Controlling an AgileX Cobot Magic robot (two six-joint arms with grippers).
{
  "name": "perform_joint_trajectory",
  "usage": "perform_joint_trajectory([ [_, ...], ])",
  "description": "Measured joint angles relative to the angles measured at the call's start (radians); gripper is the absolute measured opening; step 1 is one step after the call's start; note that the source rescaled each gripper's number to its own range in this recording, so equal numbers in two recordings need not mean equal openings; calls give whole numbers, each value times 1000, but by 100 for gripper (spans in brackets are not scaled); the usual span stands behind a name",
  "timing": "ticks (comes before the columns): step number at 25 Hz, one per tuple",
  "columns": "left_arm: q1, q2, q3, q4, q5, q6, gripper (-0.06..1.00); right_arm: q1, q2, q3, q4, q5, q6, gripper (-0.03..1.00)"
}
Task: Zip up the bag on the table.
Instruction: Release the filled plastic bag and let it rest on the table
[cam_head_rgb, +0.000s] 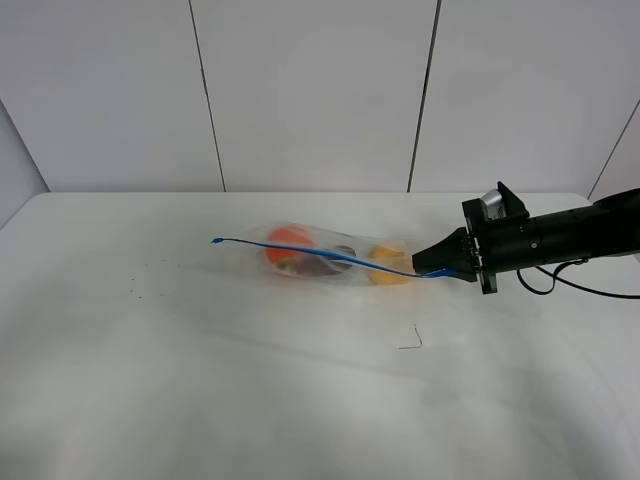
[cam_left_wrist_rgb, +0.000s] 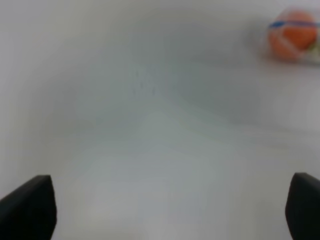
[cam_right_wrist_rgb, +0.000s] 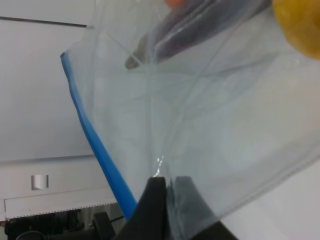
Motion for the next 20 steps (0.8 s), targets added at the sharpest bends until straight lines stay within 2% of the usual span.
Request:
perform_joint_trajectory([
  [3, 0, -97, 8, -5, 4, 1, 100, 0, 0, 0, 0, 0, 0, 0],
  [9, 0, -109, 42, -53, 24, 2, 100, 0, 0, 0, -2, 0, -1, 0],
  [20, 0, -109, 97, -35, 58, 24, 100, 0, 0, 0, -15, 0, -1, 0],
])
